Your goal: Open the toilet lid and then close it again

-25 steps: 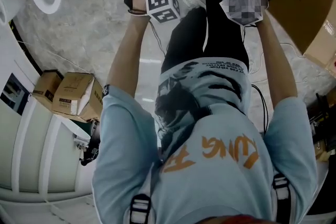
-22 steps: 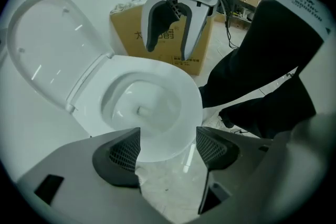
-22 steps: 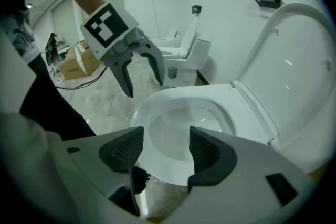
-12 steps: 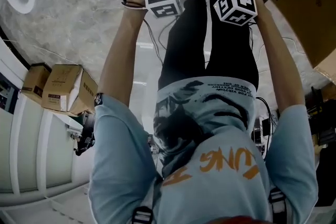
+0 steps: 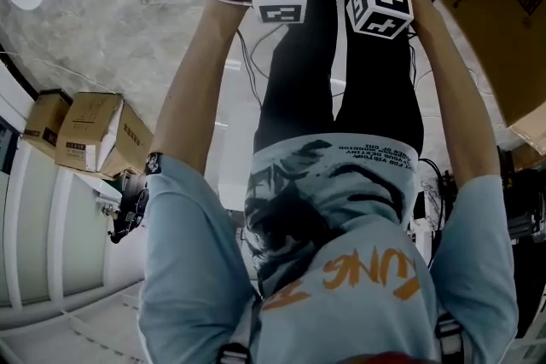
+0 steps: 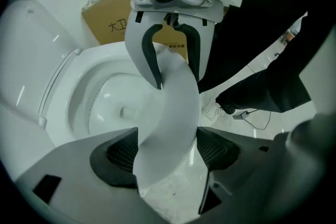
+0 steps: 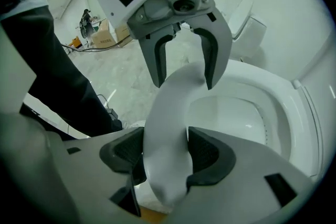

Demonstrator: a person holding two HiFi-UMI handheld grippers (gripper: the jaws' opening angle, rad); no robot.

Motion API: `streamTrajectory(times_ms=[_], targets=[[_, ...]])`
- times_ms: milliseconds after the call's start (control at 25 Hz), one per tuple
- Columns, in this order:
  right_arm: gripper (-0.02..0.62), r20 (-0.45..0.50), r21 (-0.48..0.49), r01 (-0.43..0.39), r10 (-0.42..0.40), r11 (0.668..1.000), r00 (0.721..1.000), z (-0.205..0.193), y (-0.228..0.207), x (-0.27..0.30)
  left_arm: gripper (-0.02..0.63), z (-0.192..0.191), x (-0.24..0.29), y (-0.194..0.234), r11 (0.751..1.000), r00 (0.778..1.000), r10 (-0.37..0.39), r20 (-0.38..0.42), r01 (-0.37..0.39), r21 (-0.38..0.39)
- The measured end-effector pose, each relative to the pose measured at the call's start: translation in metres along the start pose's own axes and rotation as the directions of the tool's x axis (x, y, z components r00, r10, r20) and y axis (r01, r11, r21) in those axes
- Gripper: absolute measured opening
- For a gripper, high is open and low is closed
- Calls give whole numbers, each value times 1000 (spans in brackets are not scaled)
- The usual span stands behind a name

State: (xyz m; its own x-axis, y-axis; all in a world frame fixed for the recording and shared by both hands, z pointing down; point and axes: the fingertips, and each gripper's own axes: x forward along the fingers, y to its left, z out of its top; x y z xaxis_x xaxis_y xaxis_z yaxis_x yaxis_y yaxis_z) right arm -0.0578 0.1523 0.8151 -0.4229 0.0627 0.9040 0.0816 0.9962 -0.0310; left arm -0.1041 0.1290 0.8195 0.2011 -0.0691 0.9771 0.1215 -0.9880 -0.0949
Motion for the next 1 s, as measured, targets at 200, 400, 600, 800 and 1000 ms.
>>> streamTrajectory(times_ms=[200,400,600,800,1000], targets=[[268,-36,-16,-31,30,999,999,2,4,-3,353,4,1,-3,996,998,-55,-14,56,67],[267,9,6,-31,31,1000,999,15,2,-19,354,2,-6,-2,994,999,8,-36,-4,108],[264,52,22,-37,36,999,998,27,0,-45,333,7,-28,6,978,990,131,-56,-120,172],[262,90,51,-39,34,998,995,44,3,-77,282,20,-73,14,943,962,272,-3,-266,203],[258,100,73,74,-81,995,992,61,-6,-111,259,34,-113,27,938,949,310,50,-314,148]])
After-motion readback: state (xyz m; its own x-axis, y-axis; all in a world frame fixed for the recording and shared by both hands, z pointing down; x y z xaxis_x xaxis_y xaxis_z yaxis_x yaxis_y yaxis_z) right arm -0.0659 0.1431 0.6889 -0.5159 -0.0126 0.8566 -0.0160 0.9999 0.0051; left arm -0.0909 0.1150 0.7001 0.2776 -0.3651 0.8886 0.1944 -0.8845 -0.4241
